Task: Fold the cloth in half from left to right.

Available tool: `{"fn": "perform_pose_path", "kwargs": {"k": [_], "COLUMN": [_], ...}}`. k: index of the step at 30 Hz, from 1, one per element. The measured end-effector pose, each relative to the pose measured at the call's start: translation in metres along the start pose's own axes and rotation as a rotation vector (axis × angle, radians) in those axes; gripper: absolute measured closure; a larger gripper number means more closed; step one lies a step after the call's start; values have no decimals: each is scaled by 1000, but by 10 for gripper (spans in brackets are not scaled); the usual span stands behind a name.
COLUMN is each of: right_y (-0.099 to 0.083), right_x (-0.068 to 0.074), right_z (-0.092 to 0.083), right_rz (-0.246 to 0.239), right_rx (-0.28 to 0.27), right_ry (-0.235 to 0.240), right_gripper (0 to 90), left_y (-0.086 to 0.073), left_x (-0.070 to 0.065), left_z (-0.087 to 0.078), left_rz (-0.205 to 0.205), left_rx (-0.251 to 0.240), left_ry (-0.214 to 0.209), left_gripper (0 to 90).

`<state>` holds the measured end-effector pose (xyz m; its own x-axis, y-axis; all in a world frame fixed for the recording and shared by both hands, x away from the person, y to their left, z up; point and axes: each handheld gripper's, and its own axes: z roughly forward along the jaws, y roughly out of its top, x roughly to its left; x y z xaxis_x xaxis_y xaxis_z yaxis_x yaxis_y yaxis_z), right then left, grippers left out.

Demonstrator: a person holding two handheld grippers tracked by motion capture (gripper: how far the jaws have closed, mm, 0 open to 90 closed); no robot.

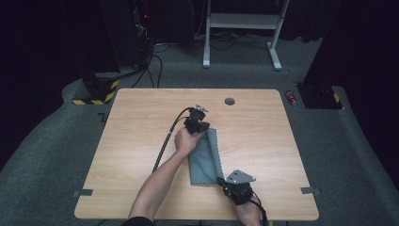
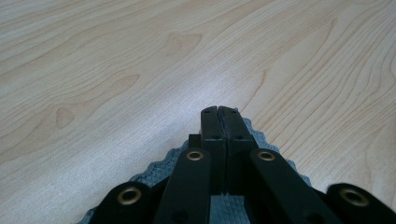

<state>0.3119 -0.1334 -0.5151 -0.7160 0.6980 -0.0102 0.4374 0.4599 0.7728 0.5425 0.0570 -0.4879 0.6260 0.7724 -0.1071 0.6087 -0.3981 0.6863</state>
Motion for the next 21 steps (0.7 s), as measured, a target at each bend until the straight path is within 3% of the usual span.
{"fn": "perform_pose_path", "kwargs": {"k": [16,21], "right_y": [0,-2], "right_x": [-1,-5], "right_z": [-1,-1], "right_rz": [12,20], "right_rx": [27,36], "right_ry": [-10,-15], "right_gripper": [897,897], "left_y": [10,10], "left_x": [-13,-13], "left_z": [20,25], "left_rz": [32,23], "left_rx": [25,36], "left_ry": [-15,-16], "left_gripper": [892,890]}}
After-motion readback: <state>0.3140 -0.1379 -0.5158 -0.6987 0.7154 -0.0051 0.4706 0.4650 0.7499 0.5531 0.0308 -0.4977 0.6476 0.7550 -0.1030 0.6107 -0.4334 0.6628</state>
